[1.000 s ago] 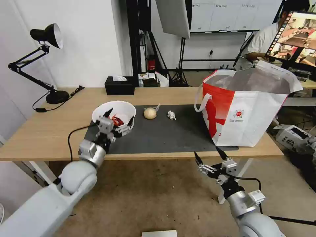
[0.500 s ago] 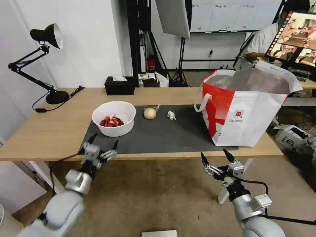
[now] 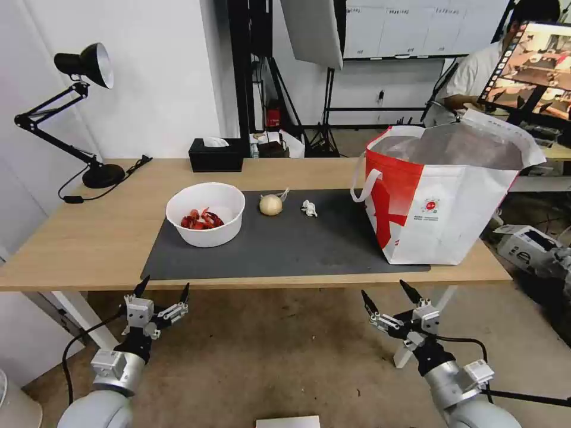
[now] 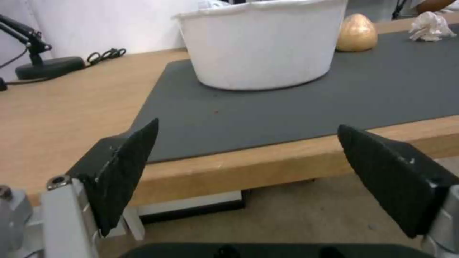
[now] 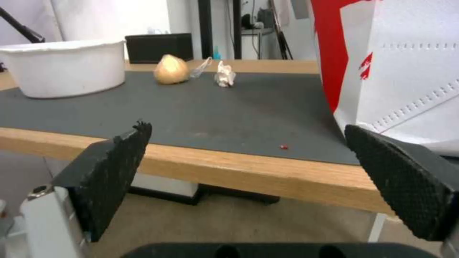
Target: Pick up the trash from the table and place it into the takeout bag.
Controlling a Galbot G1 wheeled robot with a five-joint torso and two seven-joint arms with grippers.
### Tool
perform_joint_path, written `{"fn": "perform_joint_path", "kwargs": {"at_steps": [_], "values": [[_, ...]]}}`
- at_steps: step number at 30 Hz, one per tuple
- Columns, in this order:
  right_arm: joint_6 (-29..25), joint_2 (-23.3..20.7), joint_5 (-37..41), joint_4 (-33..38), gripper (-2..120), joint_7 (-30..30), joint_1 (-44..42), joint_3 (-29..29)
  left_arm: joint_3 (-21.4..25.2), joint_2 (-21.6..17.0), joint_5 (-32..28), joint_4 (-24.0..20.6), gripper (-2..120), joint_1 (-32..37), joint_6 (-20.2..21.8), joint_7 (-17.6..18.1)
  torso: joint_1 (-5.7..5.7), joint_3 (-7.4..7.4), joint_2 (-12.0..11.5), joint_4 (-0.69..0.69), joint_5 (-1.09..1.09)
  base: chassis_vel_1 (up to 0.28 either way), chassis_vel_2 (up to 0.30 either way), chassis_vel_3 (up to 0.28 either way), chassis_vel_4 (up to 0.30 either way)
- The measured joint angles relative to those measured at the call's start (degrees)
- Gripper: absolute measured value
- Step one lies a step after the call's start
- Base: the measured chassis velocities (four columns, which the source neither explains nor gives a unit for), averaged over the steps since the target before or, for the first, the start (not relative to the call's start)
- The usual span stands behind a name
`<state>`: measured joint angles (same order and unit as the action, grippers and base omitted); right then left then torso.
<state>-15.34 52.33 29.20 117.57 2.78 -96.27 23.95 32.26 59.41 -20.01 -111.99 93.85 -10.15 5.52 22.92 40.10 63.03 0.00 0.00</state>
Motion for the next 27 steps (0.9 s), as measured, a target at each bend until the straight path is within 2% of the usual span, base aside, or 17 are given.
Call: {"fn": "perform_joint_path", "kwargs": {"at_steps": [22,27], "values": [[0.2,0.2,-0.8,-0.1,100,0.0,0.9,-2.0,-0.7,-0.5,0.5,0.6,100,-0.3,-0.3,0.0,0.01,0.0,0.0,0.0,0.0,0.0,0.0,0.0,0.0],[0.3,-1.3,-0.9,-0.4,100,0.2,1.7,-3.5,-1.1,-0.4,0.5,0.5,100,-0.6,-0.3,0.0,0.0,0.0,0.0,0.0,0.0,0.0,0.0,0.0,0.0]]}}
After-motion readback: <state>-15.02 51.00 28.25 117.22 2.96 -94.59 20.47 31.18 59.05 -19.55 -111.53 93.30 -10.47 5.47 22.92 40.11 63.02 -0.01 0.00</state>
